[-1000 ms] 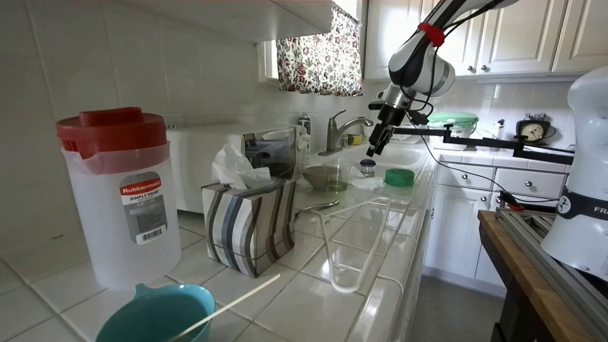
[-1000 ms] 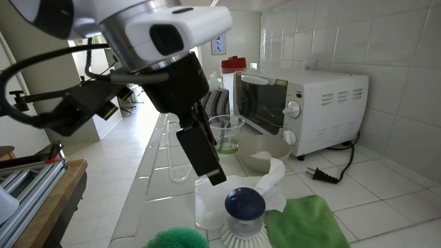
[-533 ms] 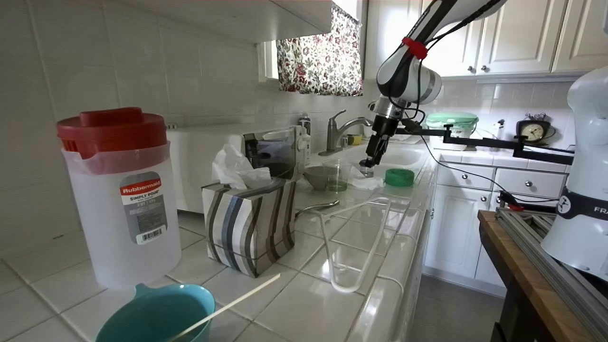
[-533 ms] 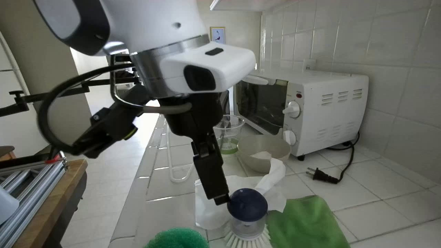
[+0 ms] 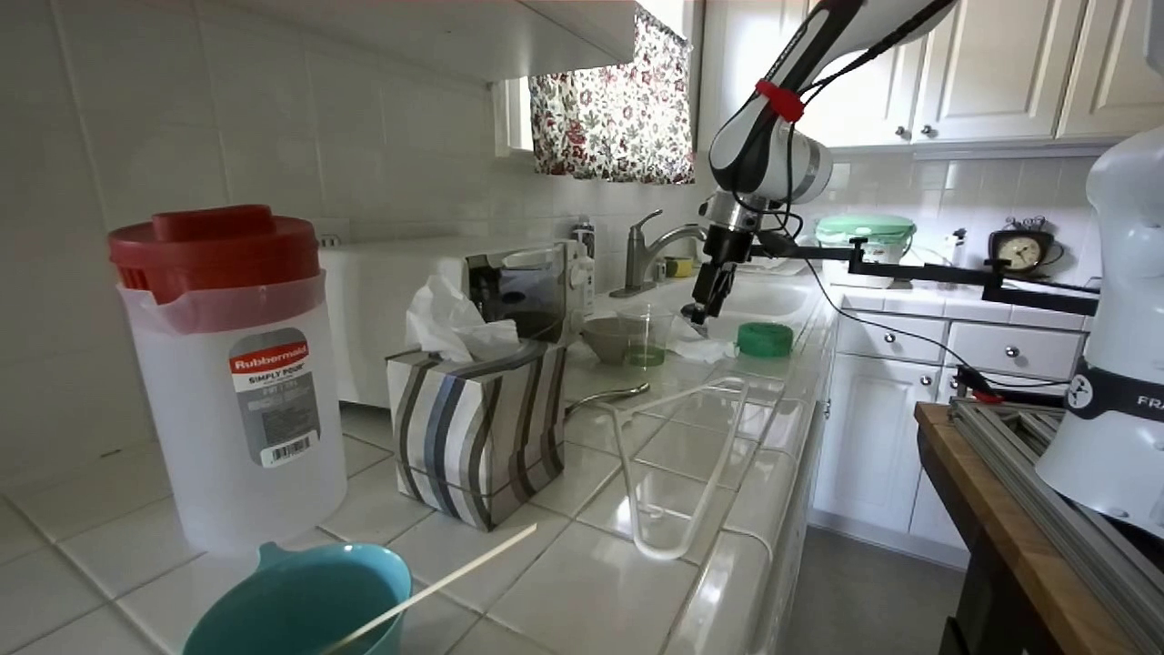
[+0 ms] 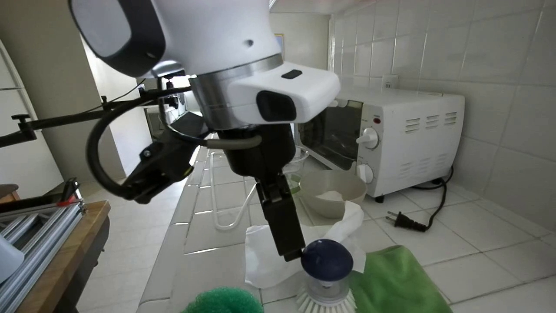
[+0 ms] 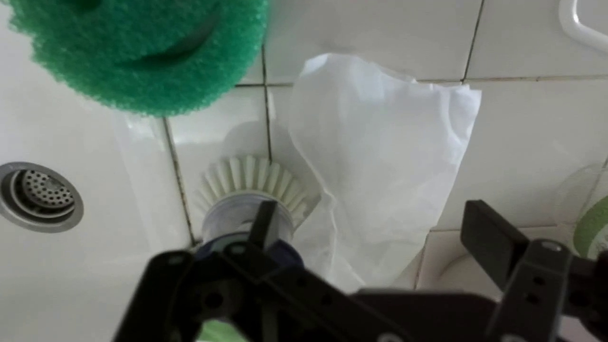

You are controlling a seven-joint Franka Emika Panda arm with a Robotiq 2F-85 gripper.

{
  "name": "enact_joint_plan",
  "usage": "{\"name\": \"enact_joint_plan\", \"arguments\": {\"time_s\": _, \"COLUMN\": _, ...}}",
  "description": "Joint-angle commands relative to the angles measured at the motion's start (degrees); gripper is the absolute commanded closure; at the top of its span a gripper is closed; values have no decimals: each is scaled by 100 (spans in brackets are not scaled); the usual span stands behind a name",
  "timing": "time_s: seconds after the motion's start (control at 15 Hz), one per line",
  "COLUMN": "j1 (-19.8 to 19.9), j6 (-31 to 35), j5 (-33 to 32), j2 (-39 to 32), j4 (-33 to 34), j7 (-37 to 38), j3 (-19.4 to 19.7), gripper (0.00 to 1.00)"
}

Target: Use the paper towel to wipe the counter

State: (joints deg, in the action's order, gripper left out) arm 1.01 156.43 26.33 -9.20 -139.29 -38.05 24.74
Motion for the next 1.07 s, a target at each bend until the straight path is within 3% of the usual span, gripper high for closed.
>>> {"name": "enact_joint_plan", "arguments": {"time_s": 0.0, "j1": 94, "j6": -154, "j5": 186, "j2": -196, "j4": 196, "j7": -299, "j3": -96, "gripper": 0}}
{"name": "enact_joint_plan", "arguments": {"time_s": 0.67, "j1": 90, "j6": -605, "j5": 47, "j2": -436, "j4": 344, "j7": -266, "j3": -227, "gripper": 0}}
{"name": "enact_joint_plan", "arguments": {"time_s": 0.73, "j1": 705, "j6": -659, "j5": -389, "j2": -436, "j4": 371, "j7": 57, "j3": -807, "gripper": 0}}
{"name": "enact_joint_plan", "arguments": {"time_s": 0.87, "j1": 886, "j6": -717, "j5": -670, "j2": -549, "j4": 423, "j7": 148, "j3": -989, "gripper": 0}}
{"name": "enact_joint_plan", "arguments": {"time_s": 0.93, "j1": 1001, "j6": -766, "j5": -810, "j2": -570, "j4": 438, "j7": 184, "j3": -1086, "gripper": 19}}
{"name": "enact_joint_plan", "arguments": {"time_s": 1.0, "j1": 1102, "j6": -797, "j5": -928, "j2": -615, "j4": 466, "j7": 209, "j3": -1169, "gripper": 26}}
